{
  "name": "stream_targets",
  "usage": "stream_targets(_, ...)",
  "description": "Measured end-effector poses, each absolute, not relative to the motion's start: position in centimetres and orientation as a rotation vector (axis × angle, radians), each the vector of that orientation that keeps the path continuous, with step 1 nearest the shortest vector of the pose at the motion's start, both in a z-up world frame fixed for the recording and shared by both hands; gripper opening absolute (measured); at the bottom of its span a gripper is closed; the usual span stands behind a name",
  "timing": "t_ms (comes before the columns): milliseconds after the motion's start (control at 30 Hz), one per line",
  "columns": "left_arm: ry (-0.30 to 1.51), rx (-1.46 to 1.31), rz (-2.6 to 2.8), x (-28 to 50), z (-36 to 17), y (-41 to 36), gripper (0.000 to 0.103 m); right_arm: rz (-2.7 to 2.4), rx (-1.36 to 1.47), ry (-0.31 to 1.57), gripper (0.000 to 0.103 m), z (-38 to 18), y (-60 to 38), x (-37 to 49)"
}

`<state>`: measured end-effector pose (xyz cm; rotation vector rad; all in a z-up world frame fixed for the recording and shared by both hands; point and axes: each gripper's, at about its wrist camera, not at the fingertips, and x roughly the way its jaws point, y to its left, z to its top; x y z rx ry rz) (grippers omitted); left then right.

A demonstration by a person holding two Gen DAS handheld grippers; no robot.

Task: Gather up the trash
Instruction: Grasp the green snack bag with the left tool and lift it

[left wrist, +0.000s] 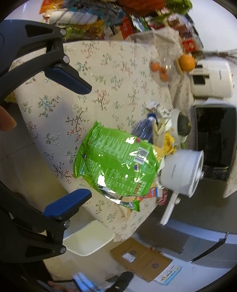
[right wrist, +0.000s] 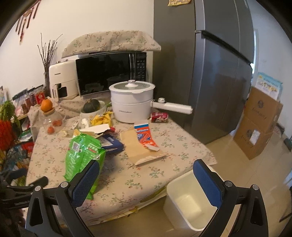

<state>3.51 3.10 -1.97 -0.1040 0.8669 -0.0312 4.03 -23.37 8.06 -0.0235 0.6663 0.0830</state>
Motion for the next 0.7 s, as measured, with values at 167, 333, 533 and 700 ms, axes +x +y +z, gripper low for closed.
stream_targets(167,0.949,-0.127,-0.156,6.2,-3.9,4.2,0.103,0.146,-0.025,0.723,0.103,8.8,-23.0,6.9)
stream_targets(333,0.984,-0.2,-0.283,9.6,-5.6,5.0,0.103,0.235,-0.011,0.819,0.103,8.4,-22.5,10.6)
stream_targets(533,1.03,-0.227,-0.388,13.6,-8.1,6.3,0.099,0.364,0.027,0.901,0.103,5.4,-22.8,13.9)
stream_targets(700,1.024,-0.296,-0.493,15.4,-9.2,6.6,0.097,0.405,0.045,1.001,0.103,2.5,-23.4,15.2)
